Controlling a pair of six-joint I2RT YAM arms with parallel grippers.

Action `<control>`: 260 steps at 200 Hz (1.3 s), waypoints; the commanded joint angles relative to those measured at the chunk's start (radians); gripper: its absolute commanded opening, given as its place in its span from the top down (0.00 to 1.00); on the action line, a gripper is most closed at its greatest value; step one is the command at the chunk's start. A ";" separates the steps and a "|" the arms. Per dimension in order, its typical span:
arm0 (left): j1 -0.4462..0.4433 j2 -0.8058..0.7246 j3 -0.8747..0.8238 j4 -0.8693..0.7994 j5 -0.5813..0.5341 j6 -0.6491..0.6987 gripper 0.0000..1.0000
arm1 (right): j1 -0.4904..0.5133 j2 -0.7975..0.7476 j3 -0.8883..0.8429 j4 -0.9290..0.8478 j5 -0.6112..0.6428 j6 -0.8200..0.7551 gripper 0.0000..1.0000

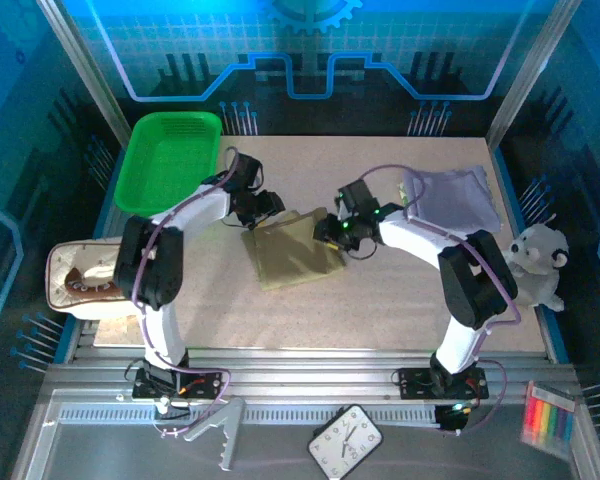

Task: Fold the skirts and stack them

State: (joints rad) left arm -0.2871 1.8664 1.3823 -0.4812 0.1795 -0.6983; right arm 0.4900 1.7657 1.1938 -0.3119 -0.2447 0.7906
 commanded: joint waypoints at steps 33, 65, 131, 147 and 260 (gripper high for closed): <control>0.002 -0.246 -0.232 -0.004 -0.007 -0.081 0.15 | -0.044 0.179 0.279 -0.194 -0.046 -0.538 0.41; 0.011 -0.318 -0.350 0.017 -0.057 -0.155 0.01 | -0.028 0.276 0.382 -0.242 -0.072 -0.648 0.39; 0.027 -0.336 -0.401 0.044 -0.048 -0.186 0.01 | 0.010 0.398 0.513 -0.322 -0.058 -0.722 0.51; 0.028 -0.327 -0.394 0.044 -0.039 -0.181 0.01 | 0.020 0.401 0.528 -0.325 -0.036 -0.724 0.73; 0.028 -0.165 -0.301 -0.003 -0.057 -0.034 0.17 | 0.037 0.465 0.620 -0.253 -0.164 -0.675 0.93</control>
State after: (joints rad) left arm -0.2646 1.6341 1.0473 -0.4511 0.1329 -0.7609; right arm 0.5251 2.1536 1.7668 -0.5472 -0.4267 0.0696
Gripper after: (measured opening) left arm 0.871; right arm 0.063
